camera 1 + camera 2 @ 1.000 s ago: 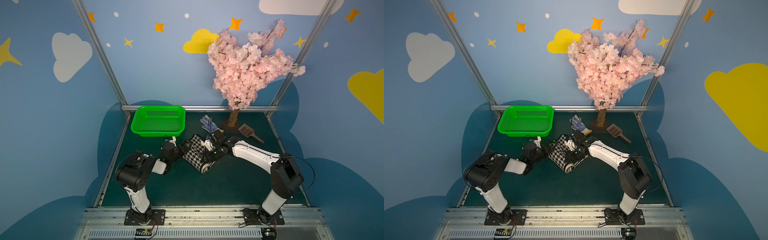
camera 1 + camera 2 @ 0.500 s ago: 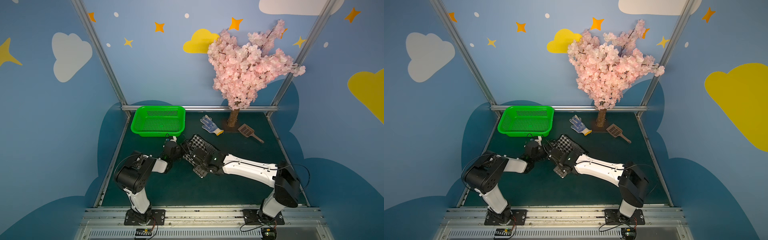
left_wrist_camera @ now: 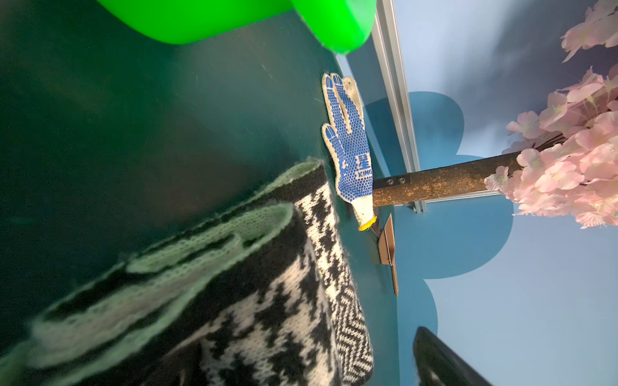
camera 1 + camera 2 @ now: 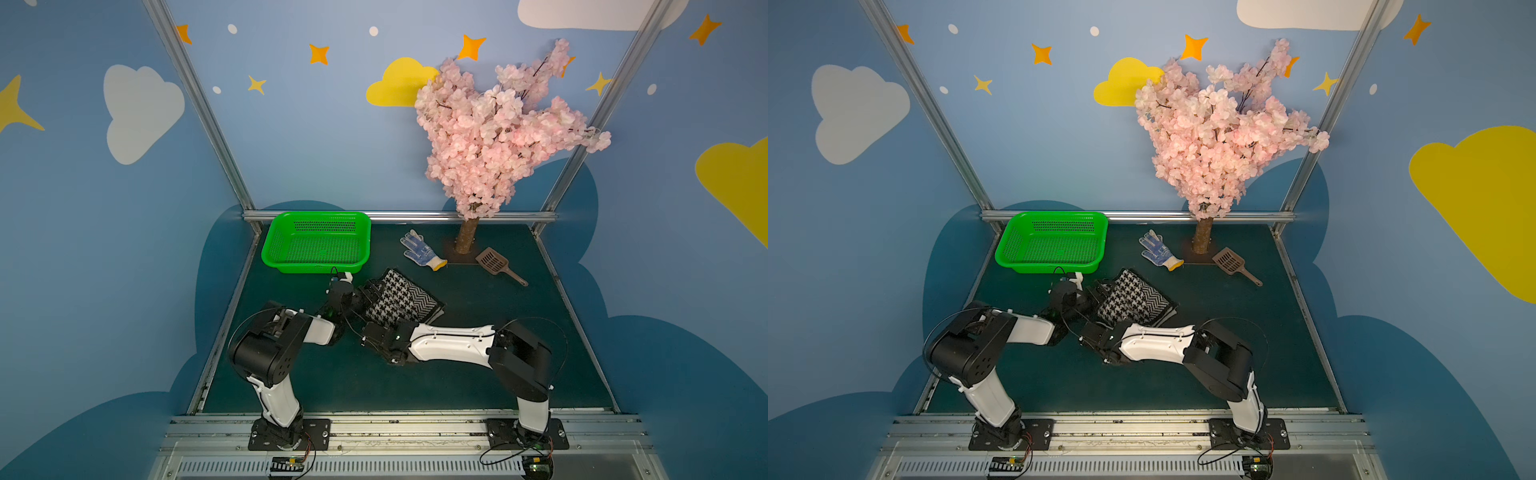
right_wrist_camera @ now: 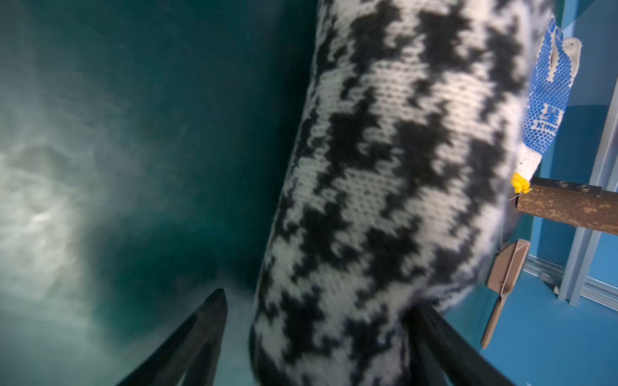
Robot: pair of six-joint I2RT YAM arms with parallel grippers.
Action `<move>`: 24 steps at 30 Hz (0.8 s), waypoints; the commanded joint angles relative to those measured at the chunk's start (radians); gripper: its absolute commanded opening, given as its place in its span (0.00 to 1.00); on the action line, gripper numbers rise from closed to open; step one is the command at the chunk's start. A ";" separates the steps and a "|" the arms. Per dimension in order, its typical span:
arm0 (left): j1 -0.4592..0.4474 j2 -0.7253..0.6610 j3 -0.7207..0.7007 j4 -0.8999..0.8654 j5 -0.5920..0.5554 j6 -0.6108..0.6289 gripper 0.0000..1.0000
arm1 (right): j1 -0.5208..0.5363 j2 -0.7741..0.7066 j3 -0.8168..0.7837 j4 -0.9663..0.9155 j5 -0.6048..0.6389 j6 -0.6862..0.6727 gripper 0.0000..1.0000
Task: Roll up the scarf and place it into the basket
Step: Roll the scarf at the center of the board.
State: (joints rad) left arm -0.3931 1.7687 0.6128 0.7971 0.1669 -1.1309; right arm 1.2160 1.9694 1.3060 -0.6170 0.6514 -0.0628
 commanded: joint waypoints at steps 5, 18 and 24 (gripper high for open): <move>0.010 0.054 -0.100 -0.135 0.016 -0.069 1.00 | -0.049 0.011 -0.026 0.054 -0.069 -0.002 0.40; 0.036 -0.037 -0.286 0.032 -0.024 -0.165 1.00 | -0.222 -0.225 -0.111 0.077 -0.669 0.016 0.06; 0.039 -0.211 -0.325 -0.064 -0.057 -0.148 1.00 | -0.321 -0.229 -0.056 0.038 -0.996 0.033 0.06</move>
State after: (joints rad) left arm -0.3599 1.6035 0.3183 0.9279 0.1425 -1.2800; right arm 0.9249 1.7622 1.2156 -0.5426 -0.0959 -0.0528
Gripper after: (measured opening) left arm 0.998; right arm 0.106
